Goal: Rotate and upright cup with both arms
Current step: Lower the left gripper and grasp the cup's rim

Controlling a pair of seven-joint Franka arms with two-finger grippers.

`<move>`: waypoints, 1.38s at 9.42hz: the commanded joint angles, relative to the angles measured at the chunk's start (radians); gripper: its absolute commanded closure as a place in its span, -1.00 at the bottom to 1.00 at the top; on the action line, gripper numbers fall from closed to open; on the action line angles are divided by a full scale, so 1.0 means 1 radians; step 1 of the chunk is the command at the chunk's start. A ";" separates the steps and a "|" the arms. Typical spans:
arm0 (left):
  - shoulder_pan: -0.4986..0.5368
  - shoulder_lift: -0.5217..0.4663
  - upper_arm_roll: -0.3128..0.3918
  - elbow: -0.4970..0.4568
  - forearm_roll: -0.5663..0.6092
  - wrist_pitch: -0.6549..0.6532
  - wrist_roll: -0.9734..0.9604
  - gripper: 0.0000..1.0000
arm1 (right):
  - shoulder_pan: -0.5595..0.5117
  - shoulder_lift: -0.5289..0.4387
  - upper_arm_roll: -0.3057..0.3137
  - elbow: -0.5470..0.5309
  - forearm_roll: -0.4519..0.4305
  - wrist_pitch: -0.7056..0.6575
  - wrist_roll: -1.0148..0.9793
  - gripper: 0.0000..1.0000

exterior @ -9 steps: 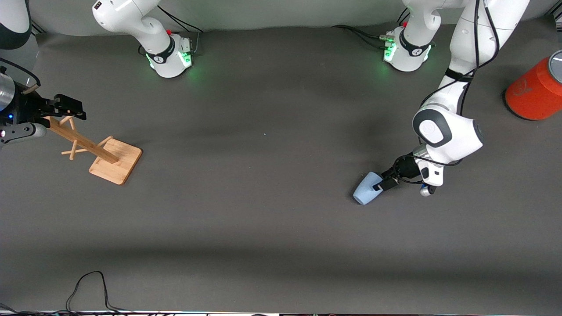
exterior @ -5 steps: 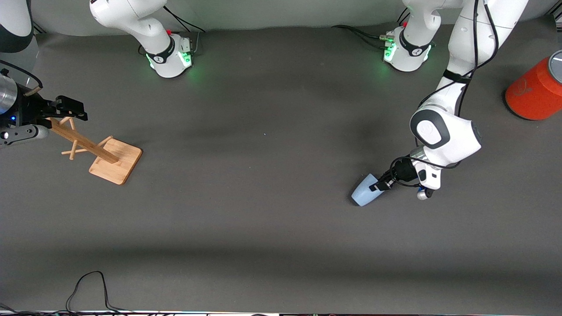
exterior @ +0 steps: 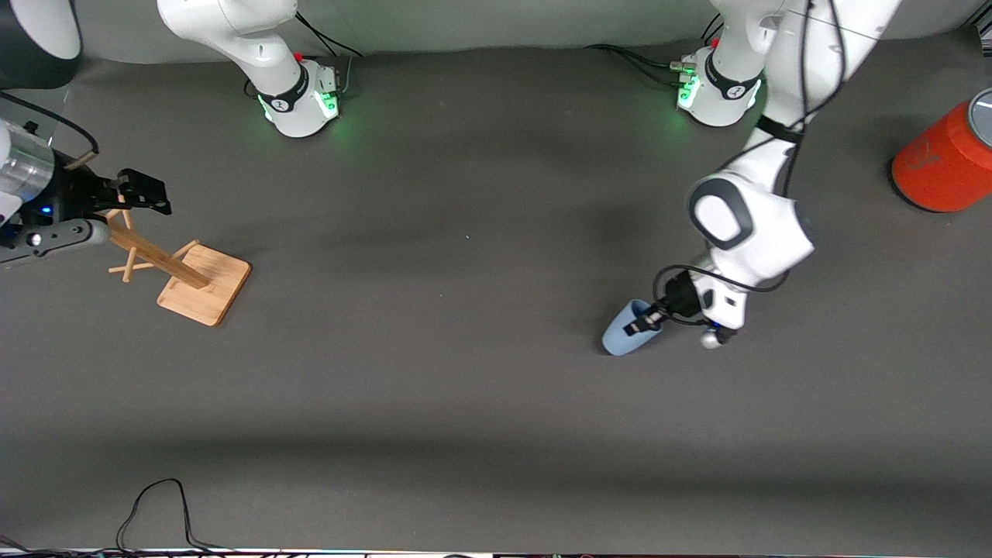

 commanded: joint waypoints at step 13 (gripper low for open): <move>-0.300 0.004 0.119 0.309 1.012 -0.511 -0.513 1.00 | 0.022 -0.099 -0.068 -0.108 0.093 0.099 -0.004 -1.00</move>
